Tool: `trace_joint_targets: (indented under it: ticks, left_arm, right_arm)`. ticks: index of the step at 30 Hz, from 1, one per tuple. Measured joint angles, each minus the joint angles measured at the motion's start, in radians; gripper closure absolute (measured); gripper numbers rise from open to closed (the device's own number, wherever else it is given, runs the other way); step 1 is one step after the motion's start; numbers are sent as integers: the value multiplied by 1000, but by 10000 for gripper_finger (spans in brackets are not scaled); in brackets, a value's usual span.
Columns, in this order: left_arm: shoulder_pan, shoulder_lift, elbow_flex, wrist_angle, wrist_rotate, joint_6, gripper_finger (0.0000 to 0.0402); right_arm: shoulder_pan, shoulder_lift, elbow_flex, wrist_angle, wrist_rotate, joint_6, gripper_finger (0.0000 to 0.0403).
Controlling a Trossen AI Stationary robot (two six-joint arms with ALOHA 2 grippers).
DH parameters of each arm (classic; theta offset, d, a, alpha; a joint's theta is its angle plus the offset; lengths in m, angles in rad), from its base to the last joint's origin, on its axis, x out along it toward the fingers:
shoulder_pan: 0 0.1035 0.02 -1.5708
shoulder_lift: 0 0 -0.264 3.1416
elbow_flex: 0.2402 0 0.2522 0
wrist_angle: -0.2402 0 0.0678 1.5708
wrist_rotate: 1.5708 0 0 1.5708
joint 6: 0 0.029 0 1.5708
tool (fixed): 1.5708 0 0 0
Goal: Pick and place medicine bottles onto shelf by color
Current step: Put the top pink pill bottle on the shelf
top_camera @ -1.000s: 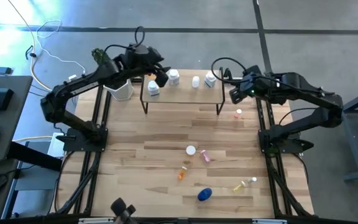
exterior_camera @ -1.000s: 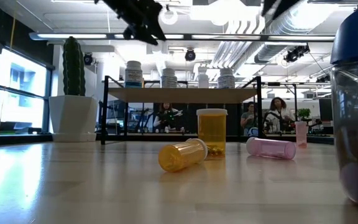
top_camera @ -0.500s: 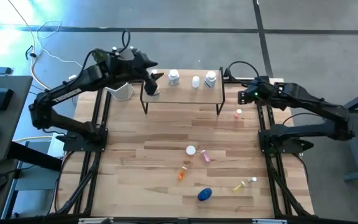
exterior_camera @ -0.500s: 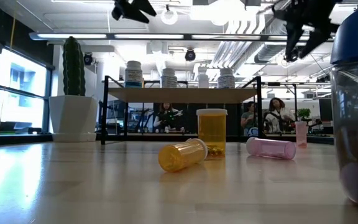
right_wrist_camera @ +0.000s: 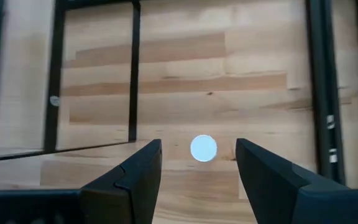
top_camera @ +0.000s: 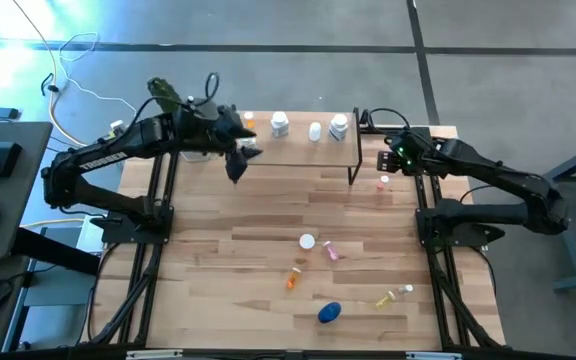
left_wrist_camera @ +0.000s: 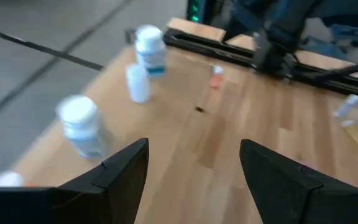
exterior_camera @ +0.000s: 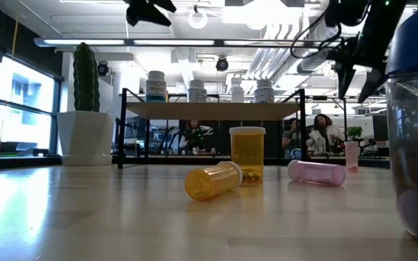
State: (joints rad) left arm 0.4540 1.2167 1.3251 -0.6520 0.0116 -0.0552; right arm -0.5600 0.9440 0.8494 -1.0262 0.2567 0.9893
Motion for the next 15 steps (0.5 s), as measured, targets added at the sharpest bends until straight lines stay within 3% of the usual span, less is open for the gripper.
trace_joint_targets:
  ticks: [3, 15]
  left_arm:
    - [-25, 0, -48, 32, 33, -41, 158]
    - [-91, 0, -174, 110, -1, -136, 158]
  right_arm:
    - [-20, 0, -47, 52, -30, 7, 206]
    - [-25, 7, -209, 198, -51, 76, 206]
